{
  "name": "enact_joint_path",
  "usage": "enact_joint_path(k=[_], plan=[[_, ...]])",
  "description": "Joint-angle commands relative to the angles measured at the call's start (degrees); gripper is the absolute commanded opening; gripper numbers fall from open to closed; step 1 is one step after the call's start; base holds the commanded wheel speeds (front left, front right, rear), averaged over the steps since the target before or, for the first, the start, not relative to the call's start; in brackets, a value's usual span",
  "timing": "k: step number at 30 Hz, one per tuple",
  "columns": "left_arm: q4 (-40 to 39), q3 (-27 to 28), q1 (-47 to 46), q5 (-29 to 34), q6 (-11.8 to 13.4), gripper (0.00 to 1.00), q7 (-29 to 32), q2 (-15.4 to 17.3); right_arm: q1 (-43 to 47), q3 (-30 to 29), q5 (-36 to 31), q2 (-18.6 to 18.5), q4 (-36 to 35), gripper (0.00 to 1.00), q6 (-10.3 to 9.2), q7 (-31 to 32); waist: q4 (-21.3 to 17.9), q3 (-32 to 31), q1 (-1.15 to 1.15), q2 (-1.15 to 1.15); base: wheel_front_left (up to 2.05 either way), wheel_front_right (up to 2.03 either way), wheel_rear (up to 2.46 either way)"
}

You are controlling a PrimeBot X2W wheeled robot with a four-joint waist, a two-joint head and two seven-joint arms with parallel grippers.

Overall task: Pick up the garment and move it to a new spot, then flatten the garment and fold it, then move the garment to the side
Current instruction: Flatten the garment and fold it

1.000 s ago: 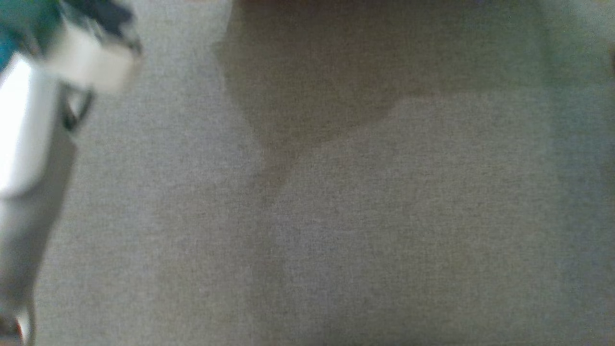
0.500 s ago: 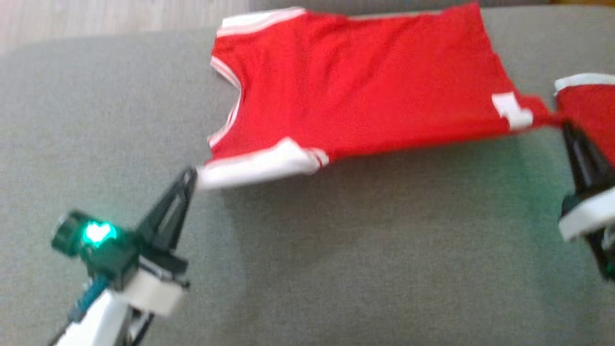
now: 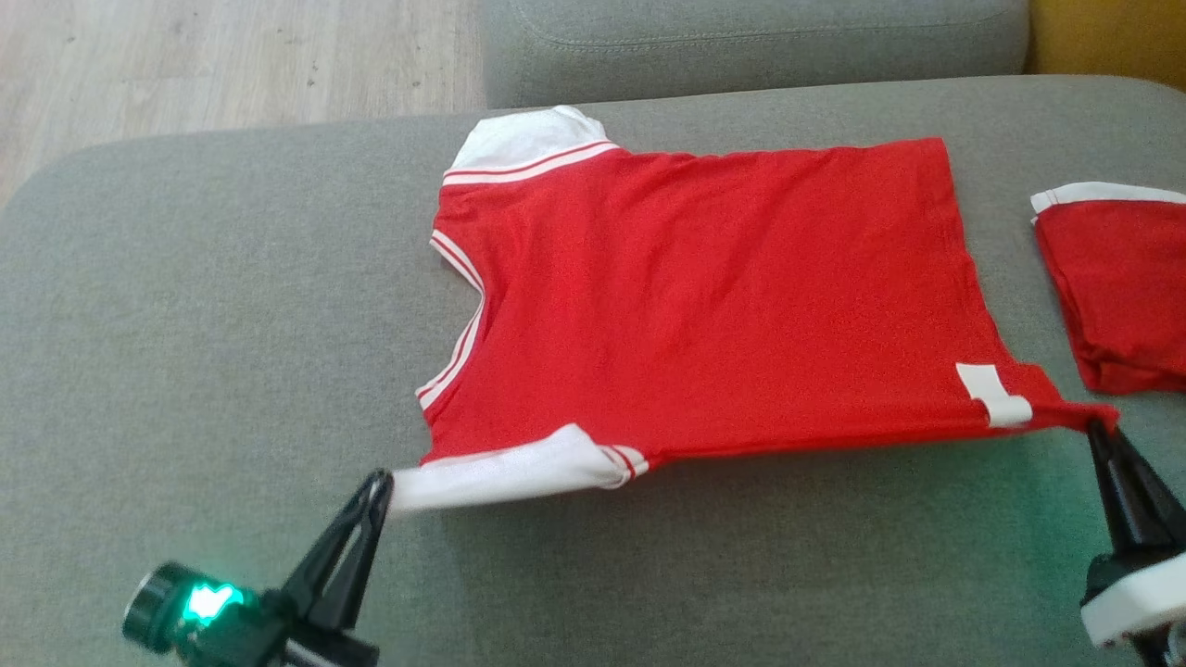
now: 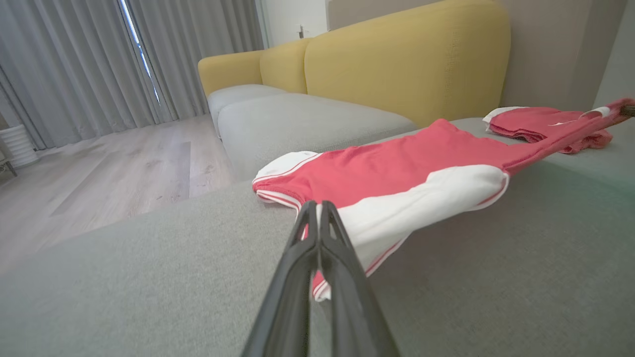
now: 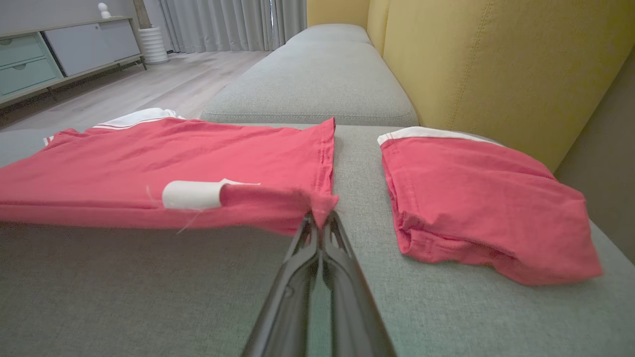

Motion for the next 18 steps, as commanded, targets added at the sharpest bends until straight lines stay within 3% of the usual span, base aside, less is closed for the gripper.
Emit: enact_joint_path(k=[1, 9, 18], plan=[[-2.08, 3.05, -0.81, 0.28, 0.64, 0.00, -0.13, 0.53, 0.61, -0.54, -0.77, -1.42, -2.20, 0.00, 0.37, -0.48, -0.13, 0.01, 0.00, 0.00, 0.00, 0.00, 0.00], [-2.56, 3.52, 3.55, 1.62, 0.27, 0.00, -0.13, -0.95, 4.99, -3.92, -3.31, 0.76, -6.52, 0.00, 0.37, 1.57, -0.23, 0.35, 0.00, 0.00, 0.00, 0.00, 0.00], [-1.81, 2.31, -3.79, 4.46, -1.28, 0.00, -0.13, -1.37, 1.40, -4.41, -4.39, 1.13, -6.22, 0.00, 0.37, 3.02, 0.34, 3.80, 0.00, 0.00, 0.00, 0.00, 0.00]])
